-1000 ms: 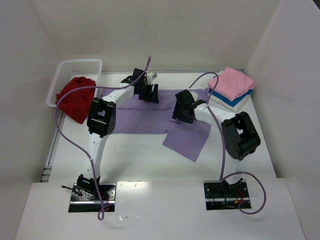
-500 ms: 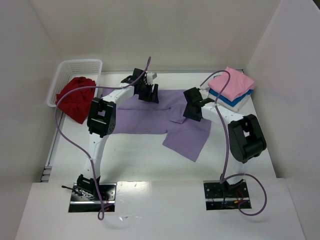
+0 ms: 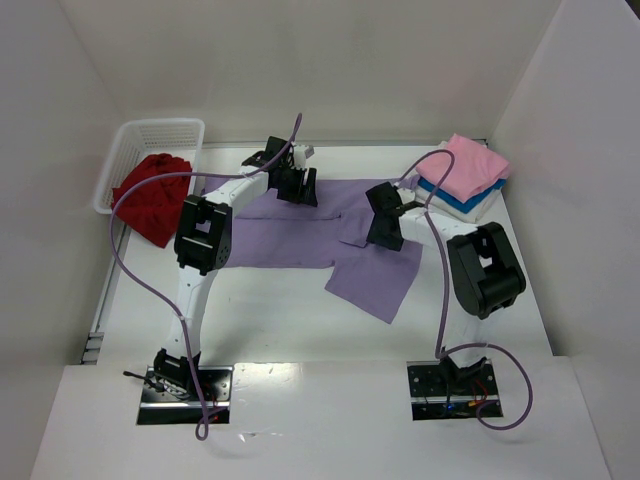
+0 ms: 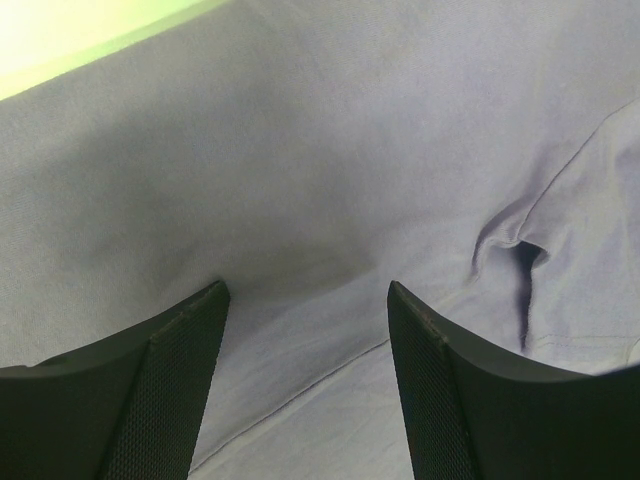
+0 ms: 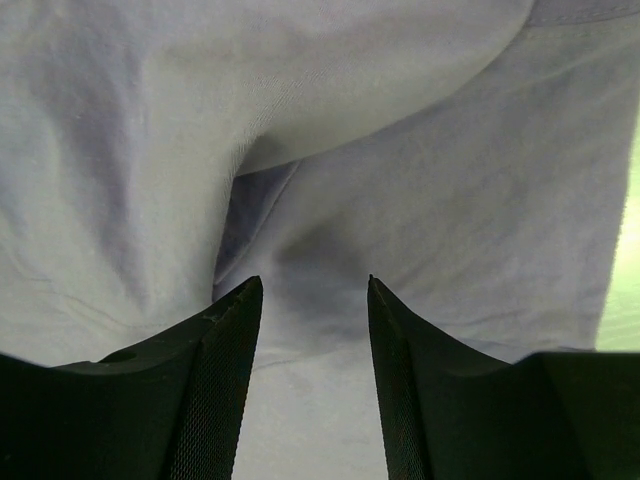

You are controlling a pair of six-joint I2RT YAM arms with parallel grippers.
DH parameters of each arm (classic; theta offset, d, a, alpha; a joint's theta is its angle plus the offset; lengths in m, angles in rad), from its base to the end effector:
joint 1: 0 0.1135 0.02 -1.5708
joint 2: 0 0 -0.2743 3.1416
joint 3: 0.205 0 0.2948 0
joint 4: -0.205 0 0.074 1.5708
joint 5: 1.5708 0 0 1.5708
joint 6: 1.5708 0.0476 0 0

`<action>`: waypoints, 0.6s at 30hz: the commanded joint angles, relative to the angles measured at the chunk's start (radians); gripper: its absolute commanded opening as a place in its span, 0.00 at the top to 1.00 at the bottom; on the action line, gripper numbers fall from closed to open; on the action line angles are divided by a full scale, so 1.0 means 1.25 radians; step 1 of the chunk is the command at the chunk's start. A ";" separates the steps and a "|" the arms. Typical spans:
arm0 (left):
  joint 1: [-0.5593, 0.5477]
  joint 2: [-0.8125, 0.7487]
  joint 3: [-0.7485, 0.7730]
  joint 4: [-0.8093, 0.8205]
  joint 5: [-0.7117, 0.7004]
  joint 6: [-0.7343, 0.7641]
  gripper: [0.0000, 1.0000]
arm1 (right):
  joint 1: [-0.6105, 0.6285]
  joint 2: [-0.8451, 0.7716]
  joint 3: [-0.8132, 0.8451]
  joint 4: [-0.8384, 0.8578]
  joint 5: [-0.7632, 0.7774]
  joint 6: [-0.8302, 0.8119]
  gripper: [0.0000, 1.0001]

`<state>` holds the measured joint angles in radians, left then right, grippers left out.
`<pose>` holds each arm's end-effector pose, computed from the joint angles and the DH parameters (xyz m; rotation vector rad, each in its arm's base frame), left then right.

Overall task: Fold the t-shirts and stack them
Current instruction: Fold the flattened tshirt in 1/3 of the way

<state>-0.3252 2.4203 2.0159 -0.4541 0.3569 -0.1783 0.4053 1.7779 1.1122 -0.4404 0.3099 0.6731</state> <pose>0.5561 -0.2051 0.1465 0.3451 2.4408 -0.6576 0.3678 0.1420 0.1442 0.4403 2.5520 -0.0325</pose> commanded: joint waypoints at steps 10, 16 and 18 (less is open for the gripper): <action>-0.001 0.074 -0.020 -0.063 -0.007 0.027 0.26 | -0.002 0.044 0.027 0.069 -0.012 0.011 0.47; -0.001 0.074 -0.020 -0.063 -0.007 0.027 0.26 | -0.002 0.044 0.027 0.076 -0.012 0.011 0.46; -0.001 0.074 -0.020 -0.063 -0.007 0.027 0.26 | -0.002 0.044 0.036 0.076 -0.012 0.011 0.46</action>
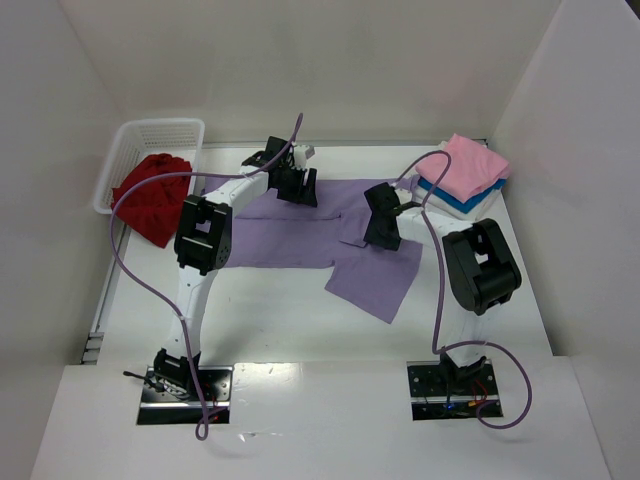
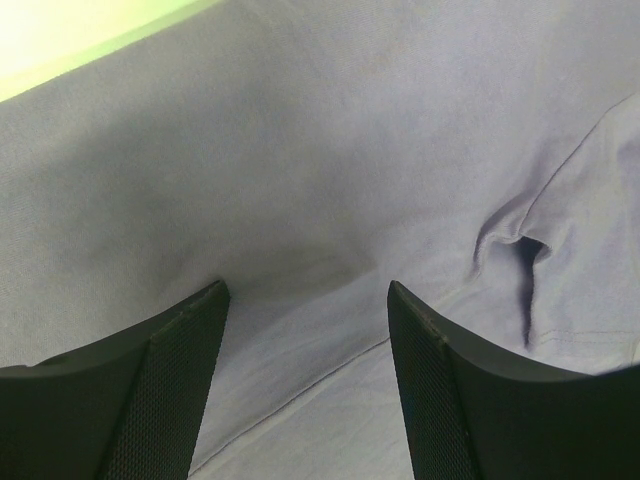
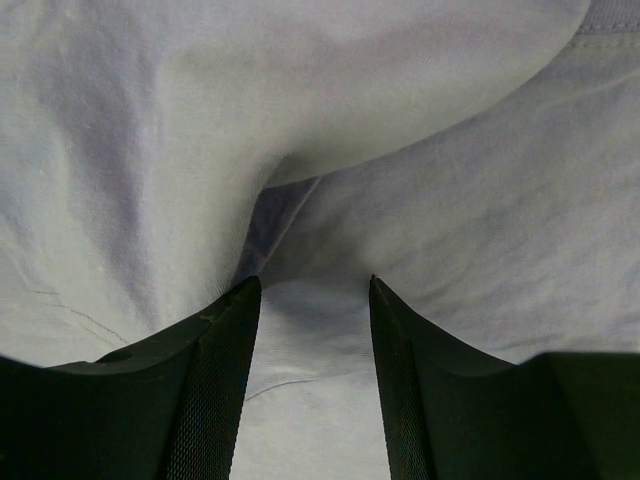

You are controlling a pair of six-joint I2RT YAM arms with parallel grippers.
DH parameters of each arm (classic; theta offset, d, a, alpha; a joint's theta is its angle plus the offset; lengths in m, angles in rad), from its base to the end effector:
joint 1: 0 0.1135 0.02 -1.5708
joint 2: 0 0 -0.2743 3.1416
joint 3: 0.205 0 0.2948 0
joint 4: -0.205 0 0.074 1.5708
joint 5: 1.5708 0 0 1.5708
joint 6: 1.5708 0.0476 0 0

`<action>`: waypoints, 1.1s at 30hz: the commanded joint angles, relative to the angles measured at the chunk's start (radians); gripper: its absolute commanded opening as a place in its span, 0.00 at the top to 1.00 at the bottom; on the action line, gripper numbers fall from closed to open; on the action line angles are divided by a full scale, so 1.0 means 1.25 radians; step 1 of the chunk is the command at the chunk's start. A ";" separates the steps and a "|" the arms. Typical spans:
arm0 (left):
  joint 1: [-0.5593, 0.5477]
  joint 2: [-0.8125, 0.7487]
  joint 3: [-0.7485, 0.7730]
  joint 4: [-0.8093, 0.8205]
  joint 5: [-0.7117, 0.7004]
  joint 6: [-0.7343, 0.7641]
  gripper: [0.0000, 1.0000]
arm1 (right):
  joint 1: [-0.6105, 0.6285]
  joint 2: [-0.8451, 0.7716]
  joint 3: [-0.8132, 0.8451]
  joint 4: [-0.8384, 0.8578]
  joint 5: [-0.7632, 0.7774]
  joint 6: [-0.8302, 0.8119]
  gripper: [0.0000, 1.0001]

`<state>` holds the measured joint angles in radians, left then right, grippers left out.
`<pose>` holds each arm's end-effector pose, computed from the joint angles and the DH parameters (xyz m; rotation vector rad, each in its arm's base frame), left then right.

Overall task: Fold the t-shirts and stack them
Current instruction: Fold the flattened tshirt in 1/3 of the way

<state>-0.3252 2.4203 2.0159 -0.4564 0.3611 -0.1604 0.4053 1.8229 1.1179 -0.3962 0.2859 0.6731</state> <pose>0.5558 -0.2051 0.1464 0.3682 2.4370 -0.6549 0.3741 0.1459 0.1311 0.4351 2.5607 -0.0018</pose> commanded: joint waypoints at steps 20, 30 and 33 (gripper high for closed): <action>-0.001 0.074 -0.020 -0.061 -0.010 0.013 0.26 | -0.002 0.058 0.070 0.048 -0.018 -0.005 0.46; -0.001 0.074 -0.020 -0.061 -0.010 0.013 0.26 | -0.002 0.066 0.079 0.070 -0.026 0.003 0.68; -0.001 0.074 -0.020 -0.061 -0.003 0.013 0.26 | -0.002 0.066 0.079 0.070 -0.026 0.003 0.77</action>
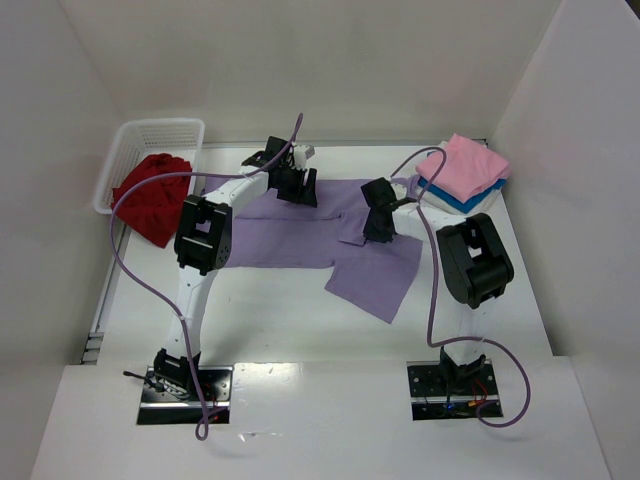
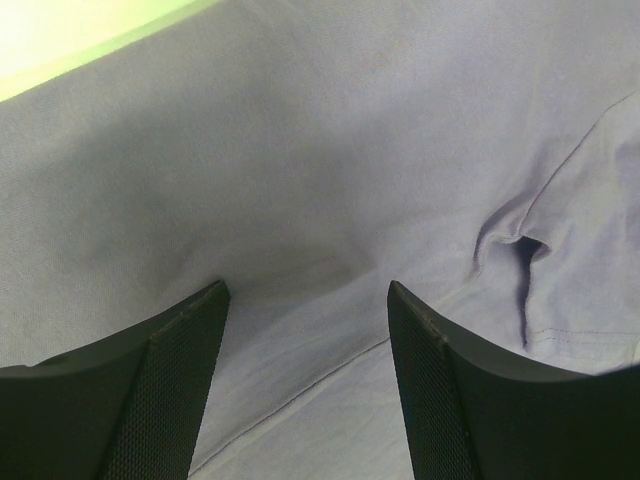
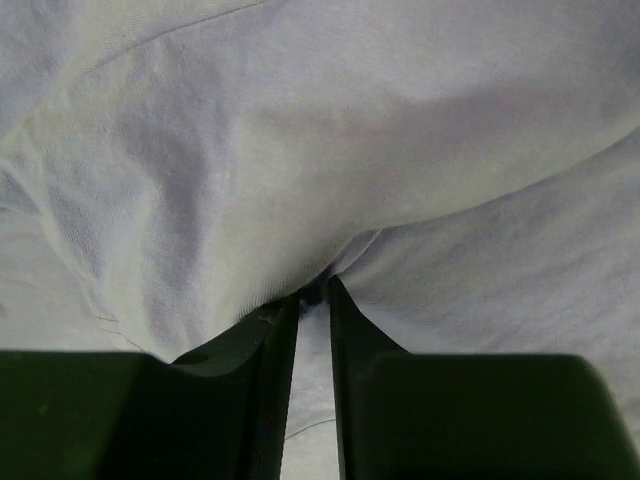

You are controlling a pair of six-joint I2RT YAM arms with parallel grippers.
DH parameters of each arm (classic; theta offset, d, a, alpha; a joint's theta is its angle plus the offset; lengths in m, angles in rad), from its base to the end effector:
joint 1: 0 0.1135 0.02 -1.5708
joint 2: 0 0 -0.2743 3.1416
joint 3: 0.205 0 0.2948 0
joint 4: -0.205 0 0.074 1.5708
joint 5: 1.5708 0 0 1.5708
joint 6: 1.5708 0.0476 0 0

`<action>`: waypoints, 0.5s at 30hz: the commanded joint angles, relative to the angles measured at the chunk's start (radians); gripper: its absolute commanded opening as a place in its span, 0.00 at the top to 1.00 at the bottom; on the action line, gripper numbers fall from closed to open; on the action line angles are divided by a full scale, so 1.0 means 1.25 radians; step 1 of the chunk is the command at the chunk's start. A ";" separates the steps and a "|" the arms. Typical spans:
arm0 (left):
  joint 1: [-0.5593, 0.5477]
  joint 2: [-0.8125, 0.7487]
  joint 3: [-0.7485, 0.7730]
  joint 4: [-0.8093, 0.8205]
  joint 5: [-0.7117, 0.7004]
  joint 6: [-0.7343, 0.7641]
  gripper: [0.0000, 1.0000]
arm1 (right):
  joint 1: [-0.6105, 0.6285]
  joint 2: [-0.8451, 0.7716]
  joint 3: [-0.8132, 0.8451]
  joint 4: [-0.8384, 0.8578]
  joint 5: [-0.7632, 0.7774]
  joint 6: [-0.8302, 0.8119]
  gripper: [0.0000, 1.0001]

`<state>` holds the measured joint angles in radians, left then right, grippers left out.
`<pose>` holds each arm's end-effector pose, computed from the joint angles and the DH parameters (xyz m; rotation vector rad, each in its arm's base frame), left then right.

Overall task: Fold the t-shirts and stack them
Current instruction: Fold the flattened tshirt in 1/3 of the way

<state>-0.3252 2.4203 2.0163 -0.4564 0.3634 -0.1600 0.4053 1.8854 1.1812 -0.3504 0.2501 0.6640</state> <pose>0.5558 -0.2053 0.1465 0.3698 2.4362 -0.6575 0.3934 0.1560 0.1287 0.4166 2.5405 0.0678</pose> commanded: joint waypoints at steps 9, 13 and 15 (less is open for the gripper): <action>-0.001 0.074 -0.020 -0.061 -0.005 0.013 0.26 | -0.002 -0.001 0.037 0.008 0.018 0.002 0.95; -0.001 0.074 -0.020 -0.061 -0.005 0.013 0.26 | -0.002 -0.010 0.044 -0.015 0.034 -0.008 0.95; -0.001 0.081 -0.020 -0.061 -0.005 0.013 0.26 | -0.002 -0.033 0.034 -0.015 0.042 -0.008 0.94</action>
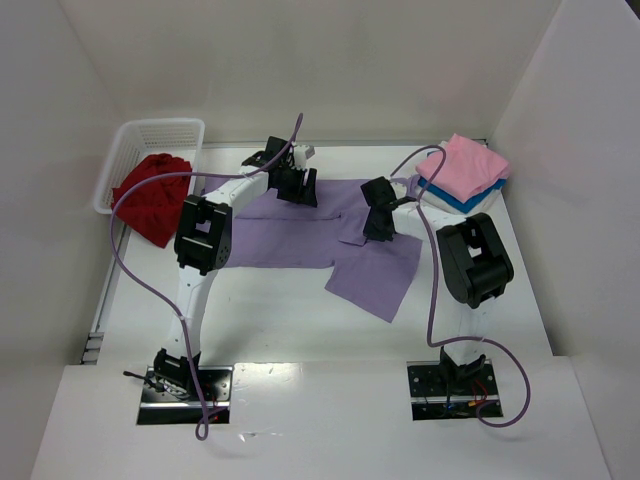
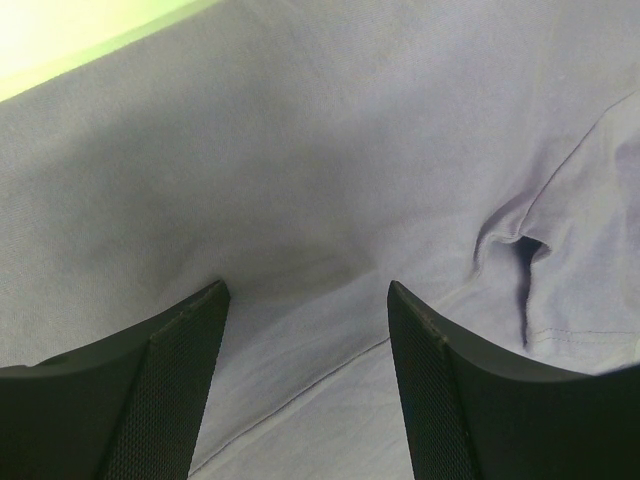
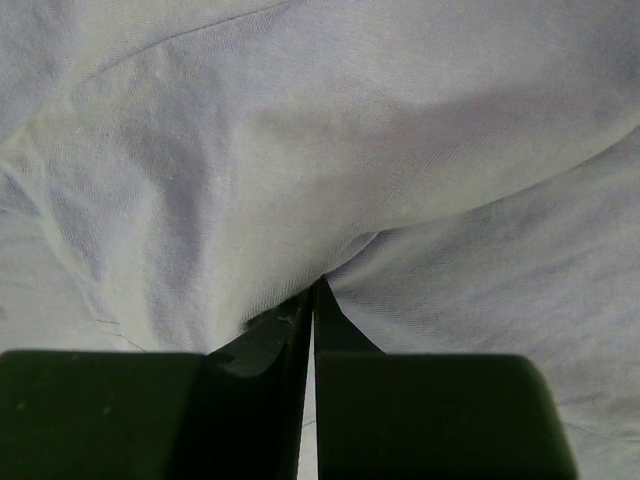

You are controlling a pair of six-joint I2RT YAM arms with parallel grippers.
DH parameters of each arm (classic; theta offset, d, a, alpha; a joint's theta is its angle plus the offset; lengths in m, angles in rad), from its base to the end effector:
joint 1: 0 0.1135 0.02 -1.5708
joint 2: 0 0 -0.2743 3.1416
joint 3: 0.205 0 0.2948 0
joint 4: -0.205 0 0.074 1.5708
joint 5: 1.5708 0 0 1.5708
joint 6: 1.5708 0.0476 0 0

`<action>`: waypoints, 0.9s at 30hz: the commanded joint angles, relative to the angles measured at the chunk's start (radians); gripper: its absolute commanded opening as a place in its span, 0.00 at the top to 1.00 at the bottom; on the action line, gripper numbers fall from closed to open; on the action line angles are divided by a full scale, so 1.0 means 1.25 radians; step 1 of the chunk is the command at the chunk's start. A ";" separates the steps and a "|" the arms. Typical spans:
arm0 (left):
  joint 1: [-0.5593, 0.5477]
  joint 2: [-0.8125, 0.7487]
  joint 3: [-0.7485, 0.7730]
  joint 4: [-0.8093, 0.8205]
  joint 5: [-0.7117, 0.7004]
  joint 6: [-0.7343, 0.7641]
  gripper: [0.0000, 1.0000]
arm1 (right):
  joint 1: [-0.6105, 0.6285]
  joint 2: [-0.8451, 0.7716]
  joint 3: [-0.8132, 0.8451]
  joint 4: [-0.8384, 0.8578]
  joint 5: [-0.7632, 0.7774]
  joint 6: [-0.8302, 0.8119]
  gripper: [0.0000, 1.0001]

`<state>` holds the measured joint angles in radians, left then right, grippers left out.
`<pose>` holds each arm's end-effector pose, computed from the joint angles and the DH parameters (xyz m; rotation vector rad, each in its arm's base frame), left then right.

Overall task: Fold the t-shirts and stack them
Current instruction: Fold the flattened tshirt in 1/3 of the way

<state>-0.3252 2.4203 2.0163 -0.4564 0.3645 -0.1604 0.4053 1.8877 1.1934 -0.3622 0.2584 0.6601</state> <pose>0.5558 -0.2053 0.1465 0.3698 2.4363 -0.6590 0.3951 0.1563 0.1311 0.4138 2.5388 0.0556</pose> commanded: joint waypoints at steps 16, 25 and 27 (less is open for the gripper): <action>-0.001 0.081 -0.020 -0.061 -0.006 0.013 0.26 | -0.002 -0.008 0.032 0.009 -0.019 -0.020 0.61; -0.001 0.081 -0.020 -0.061 -0.006 0.013 0.26 | -0.002 0.008 0.064 -0.010 -0.036 -0.020 0.71; -0.001 0.081 -0.020 -0.061 -0.006 0.013 0.26 | -0.002 0.008 0.064 -0.010 -0.036 -0.020 0.69</action>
<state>-0.3248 2.4207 2.0163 -0.4564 0.3649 -0.1600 0.4053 1.8877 1.2308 -0.3672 0.2119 0.6376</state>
